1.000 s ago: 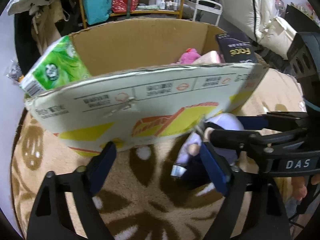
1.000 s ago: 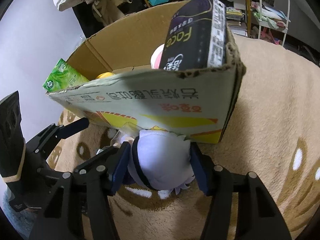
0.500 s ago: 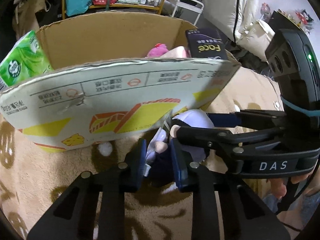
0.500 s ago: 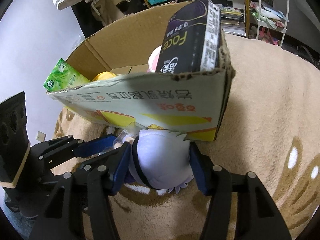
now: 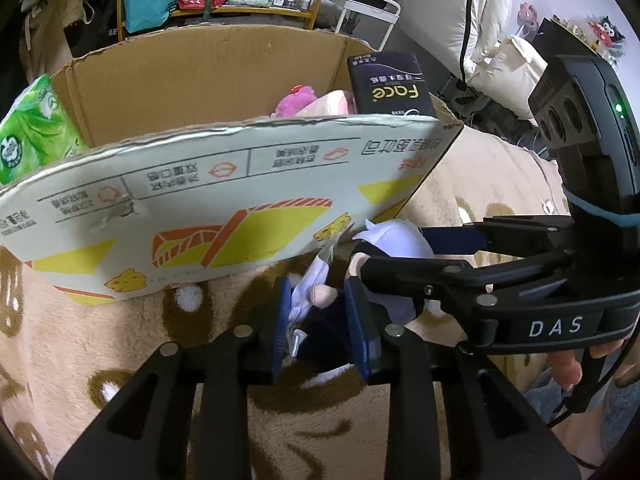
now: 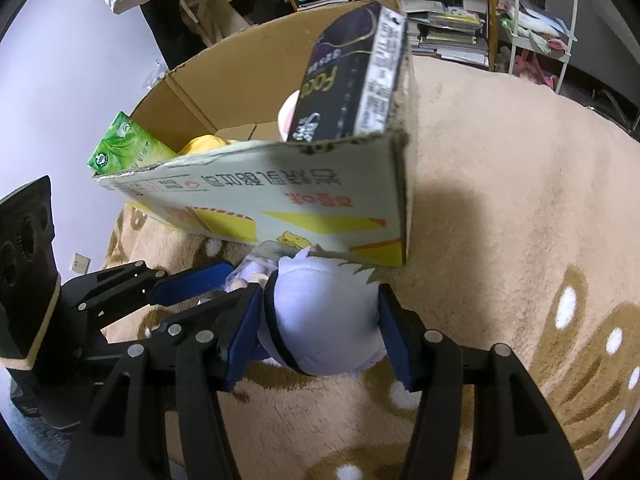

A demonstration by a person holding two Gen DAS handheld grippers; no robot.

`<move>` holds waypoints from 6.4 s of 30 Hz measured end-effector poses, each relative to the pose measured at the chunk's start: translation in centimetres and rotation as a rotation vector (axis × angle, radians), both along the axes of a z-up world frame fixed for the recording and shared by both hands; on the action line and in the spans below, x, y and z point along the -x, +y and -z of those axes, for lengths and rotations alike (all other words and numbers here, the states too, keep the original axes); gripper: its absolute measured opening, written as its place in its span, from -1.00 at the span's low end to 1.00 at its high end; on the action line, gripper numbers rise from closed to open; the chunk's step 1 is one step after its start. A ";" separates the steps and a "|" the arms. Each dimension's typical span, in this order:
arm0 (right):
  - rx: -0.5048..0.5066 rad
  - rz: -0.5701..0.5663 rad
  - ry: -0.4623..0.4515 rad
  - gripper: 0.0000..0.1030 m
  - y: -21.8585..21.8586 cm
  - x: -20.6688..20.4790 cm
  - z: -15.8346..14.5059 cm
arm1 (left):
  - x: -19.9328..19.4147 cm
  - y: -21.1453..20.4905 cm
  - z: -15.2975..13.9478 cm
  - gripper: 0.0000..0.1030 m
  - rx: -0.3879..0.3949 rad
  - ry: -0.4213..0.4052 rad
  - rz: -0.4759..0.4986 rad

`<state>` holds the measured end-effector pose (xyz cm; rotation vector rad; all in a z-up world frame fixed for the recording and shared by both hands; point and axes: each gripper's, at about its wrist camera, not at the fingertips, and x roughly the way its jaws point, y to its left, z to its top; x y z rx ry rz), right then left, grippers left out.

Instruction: Organize soft objects

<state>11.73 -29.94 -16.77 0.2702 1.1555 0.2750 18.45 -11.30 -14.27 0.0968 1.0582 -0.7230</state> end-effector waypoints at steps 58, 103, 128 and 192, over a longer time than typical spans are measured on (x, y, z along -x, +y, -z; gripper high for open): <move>0.121 0.086 -0.352 0.16 -0.5 5.6 -9.2 | 6.1 6.5 -9.4 -0.81 0.003 -0.295 -0.306; 0.000 0.104 -0.502 0.25 -1.0 -2.3 -10.8 | -1.5 2.5 -11.8 -0.77 -0.007 -0.491 -0.261; -0.014 0.136 -0.535 0.99 -2.0 2.0 -13.2 | 2.3 6.2 -14.5 0.13 -0.047 -0.520 -0.372; 0.173 0.229 -0.714 1.00 -2.3 14.8 -15.8 | 15.8 11.6 -16.5 0.92 -0.120 -0.682 -0.519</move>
